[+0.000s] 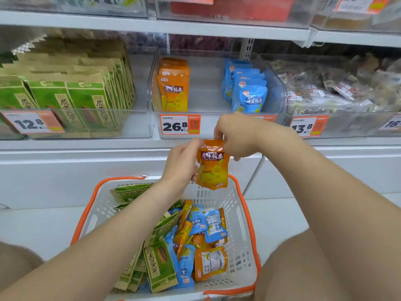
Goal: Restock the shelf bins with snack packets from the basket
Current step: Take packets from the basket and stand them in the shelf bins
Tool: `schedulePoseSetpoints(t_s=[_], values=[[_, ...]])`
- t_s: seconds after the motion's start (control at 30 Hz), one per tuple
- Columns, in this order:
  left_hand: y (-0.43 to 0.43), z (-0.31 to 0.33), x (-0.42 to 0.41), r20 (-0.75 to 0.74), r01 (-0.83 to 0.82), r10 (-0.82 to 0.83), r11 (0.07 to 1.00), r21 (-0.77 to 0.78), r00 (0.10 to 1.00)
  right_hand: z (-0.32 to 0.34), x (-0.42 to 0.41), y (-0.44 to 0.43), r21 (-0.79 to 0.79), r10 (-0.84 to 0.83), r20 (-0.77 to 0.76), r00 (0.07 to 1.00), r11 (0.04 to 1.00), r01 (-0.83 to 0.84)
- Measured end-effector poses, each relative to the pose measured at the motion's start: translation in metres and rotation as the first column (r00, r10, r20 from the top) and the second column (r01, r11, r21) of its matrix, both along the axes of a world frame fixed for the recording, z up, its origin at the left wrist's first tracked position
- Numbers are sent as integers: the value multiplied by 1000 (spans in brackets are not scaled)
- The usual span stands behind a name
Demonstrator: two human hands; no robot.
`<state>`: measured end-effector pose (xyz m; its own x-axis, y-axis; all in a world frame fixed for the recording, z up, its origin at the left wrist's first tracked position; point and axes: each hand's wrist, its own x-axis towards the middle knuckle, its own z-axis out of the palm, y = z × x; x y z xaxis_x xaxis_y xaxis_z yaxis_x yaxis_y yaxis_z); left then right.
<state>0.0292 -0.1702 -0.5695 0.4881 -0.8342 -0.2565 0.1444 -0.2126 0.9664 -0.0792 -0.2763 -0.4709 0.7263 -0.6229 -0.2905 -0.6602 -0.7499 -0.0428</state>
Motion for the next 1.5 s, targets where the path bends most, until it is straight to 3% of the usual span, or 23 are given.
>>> schedulePoseSetpoints(t_s=[0.07, 0.13, 0.27, 0.33, 0.43, 0.53, 0.67, 0.73, 0.8, 0.9, 0.97, 1.1, 1.5], values=[[-8, 9, -5, 249, 27, 0, 994, -105, 969, 3, -3, -8, -128, -19, 116, 993, 991, 34], [-21, 15, -6, 428, 46, 14, 991, -129, 903, 10, -7, -17, -143, -63, 235, 970, 985, 99], [-45, 43, -3, 615, -6, 180, 962, -274, 768, 22, -12, -30, -140, -89, 550, 830, 970, 197], [-54, 57, 5, 639, -16, 276, 924, -381, 718, 22, -6, -32, -107, -93, 730, 677, 963, 248], [-65, 70, 22, 643, -42, 327, 908, -416, 692, 19, 8, -34, 36, -138, 896, 422, 970, 240], [-68, 80, 39, 638, -64, 345, 905, -421, 689, 14, 21, -41, 52, -131, 918, 375, 976, 214], [-63, 92, 66, 707, -78, 400, 894, -441, 584, 17, 43, -55, 131, -182, 944, 276, 972, 196], [-62, 93, 82, 763, -86, 392, 909, -409, 514, 16, 51, -62, 81, -141, 942, 304, 976, 203], [-61, 93, 98, 859, -78, 326, 943, -323, 394, 11, 58, -67, 42, -126, 908, 401, 977, 211], [-53, 91, 114, 974, -22, 136, 991, -134, 184, 0, 70, -74, 49, -169, 813, 558, 973, 224], [-46, 84, 123, 993, 34, -4, 999, 0, 121, -3, 78, -75, 78, -225, 765, 604, 963, 260], [-40, 68, 134, 972, 25, -170, 985, 168, 163, -7, 91, -76, 122, -289, 724, 626, 947, 297], [-40, 62, 146, 964, 126, -205, 975, 184, 172, -18, 131, -75, 198, -338, 706, 623, 938, 285]])
